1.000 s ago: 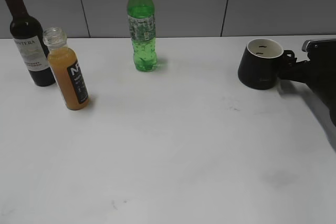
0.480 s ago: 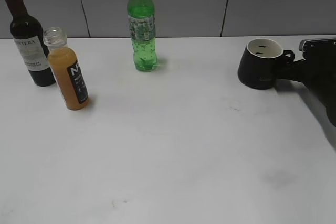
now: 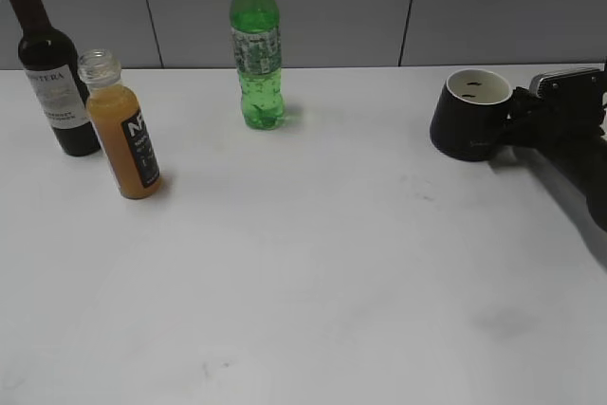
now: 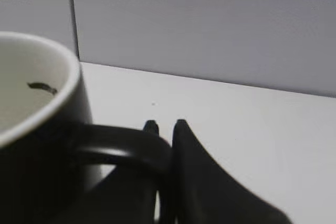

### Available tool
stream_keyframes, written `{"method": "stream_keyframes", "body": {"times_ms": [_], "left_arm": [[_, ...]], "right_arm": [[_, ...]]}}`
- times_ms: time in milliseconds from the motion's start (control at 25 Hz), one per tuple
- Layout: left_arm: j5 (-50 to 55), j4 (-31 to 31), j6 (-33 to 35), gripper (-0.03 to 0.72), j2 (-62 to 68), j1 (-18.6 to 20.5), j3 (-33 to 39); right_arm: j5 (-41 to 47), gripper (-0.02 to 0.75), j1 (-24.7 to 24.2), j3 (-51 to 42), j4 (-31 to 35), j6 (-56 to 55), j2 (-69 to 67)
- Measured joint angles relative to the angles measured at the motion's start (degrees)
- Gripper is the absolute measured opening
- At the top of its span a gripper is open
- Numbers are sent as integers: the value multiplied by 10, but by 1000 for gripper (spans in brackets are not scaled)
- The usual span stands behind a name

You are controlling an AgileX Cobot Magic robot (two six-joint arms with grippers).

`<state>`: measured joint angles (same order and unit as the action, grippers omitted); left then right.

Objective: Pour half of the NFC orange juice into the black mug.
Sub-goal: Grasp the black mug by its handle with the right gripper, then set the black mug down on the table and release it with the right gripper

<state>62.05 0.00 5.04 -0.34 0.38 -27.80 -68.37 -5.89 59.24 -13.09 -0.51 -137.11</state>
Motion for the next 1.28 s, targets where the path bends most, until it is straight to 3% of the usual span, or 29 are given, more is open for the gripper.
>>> {"method": "stream_keyframes", "body": {"times_ms": [80,560,880,1080,1280], "left_arm": [[0,0,0,202,0,0,0],[0,0,0,202,0,0,0],[0,0,0,202,0,0,0],[0,0,0,202,0,0,0],[0,0,0,202,0,0,0]], "right_arm": [[-4,39,0,0,-4,-1,-1],[-4,39,0,-2,-2,-7,0],[17,39,12,-78,17,-2,67],[17,38,58,-138,35,13,136],[16,38,146,-192,72,18,197]]}}
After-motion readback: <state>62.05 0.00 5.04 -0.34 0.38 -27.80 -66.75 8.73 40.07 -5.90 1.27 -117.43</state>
